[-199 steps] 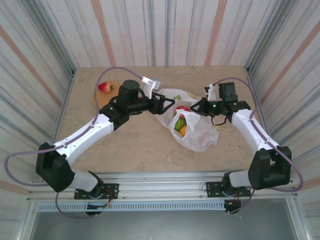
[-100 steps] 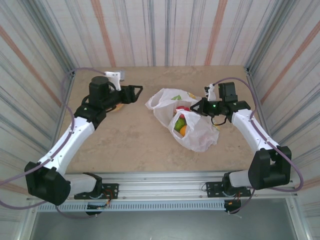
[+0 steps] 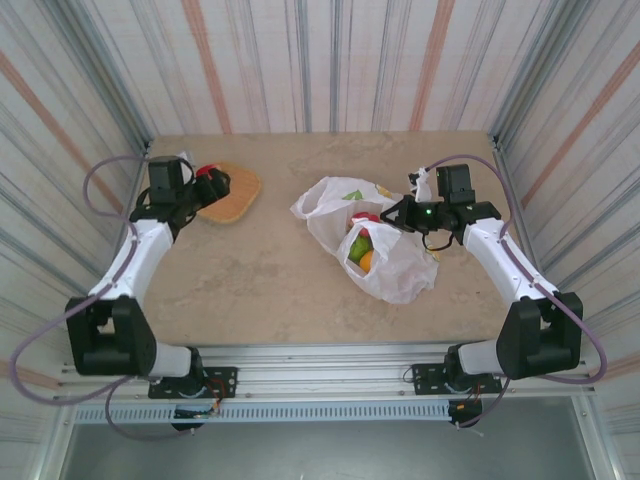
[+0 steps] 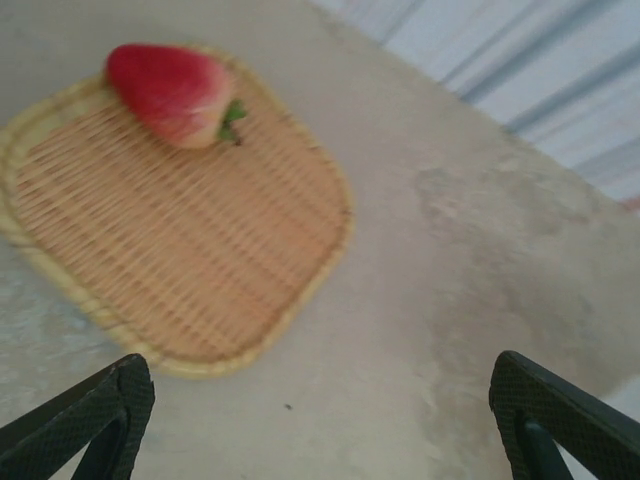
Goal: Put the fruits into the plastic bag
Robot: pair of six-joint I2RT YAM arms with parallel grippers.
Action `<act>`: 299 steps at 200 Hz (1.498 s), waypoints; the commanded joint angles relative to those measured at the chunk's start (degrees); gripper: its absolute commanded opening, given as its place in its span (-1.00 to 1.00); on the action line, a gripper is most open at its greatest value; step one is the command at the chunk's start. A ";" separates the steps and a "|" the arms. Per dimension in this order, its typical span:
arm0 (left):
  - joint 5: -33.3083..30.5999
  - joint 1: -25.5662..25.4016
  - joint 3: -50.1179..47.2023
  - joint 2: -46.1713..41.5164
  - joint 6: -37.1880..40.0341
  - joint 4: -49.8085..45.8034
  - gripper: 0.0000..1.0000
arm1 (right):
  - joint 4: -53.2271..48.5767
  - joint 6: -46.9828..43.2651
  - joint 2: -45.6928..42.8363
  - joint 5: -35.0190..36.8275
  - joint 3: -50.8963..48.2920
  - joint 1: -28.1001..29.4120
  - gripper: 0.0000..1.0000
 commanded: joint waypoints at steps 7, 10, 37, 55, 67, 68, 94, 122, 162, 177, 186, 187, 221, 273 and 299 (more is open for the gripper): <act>-4.72 0.65 5.89 7.06 -2.39 -1.71 0.82 | 0.14 -0.65 0.91 0.42 1.18 0.85 -1.00; -5.02 0.73 6.26 8.00 -2.43 -1.75 0.82 | 0.14 -0.72 1.00 0.50 1.15 0.89 -1.00; -6.89 1.02 12.66 15.66 -2.28 -2.93 0.81 | -0.03 -0.73 1.13 0.59 1.36 1.15 -1.00; -7.79 1.30 17.24 20.21 -2.08 -4.56 0.81 | 0.14 -0.65 1.24 0.49 1.42 1.38 -1.00; -8.15 1.53 19.40 22.62 -2.01 -5.15 0.81 | 0.22 -0.57 1.22 0.51 1.37 1.51 -1.00; -8.15 1.51 19.62 22.78 -1.97 -5.15 0.81 | 0.23 -0.56 1.22 0.51 1.36 1.56 -1.00; -8.64 2.19 23.80 27.30 -2.19 -5.84 0.81 | 0.37 -0.60 1.26 0.48 1.46 1.69 -1.00; -8.85 2.76 28.37 31.82 -2.26 -7.52 0.80 | 0.29 -0.64 1.51 0.42 1.71 1.78 -1.00; -8.52 2.94 33.09 37.47 -2.62 -8.67 0.80 | -0.34 -1.02 1.78 0.44 2.21 1.87 -1.00; -8.79 2.90 34.79 39.16 -2.45 -9.17 0.80 | -0.65 -1.10 1.85 0.51 2.49 1.86 -1.00; -8.86 2.94 35.85 40.08 -2.36 -9.37 0.80 | -0.90 -1.23 1.88 0.54 2.57 1.87 -1.00; -8.90 2.94 35.97 40.17 -2.36 -9.42 0.80 | -0.86 -1.24 1.86 0.52 2.62 1.87 -1.00; -8.25 3.04 39.55 43.25 -2.27 -10.11 0.79 | -1.19 -1.34 1.88 0.64 2.77 1.87 -1.00; -7.37 3.04 43.32 46.22 -2.47 -10.69 0.79 | -1.73 -1.65 1.81 0.91 2.53 1.87 -1.00; -6.79 3.03 45.38 47.91 -2.47 -11.20 0.75 | -1.79 -1.62 1.83 0.90 2.49 1.86 -1.00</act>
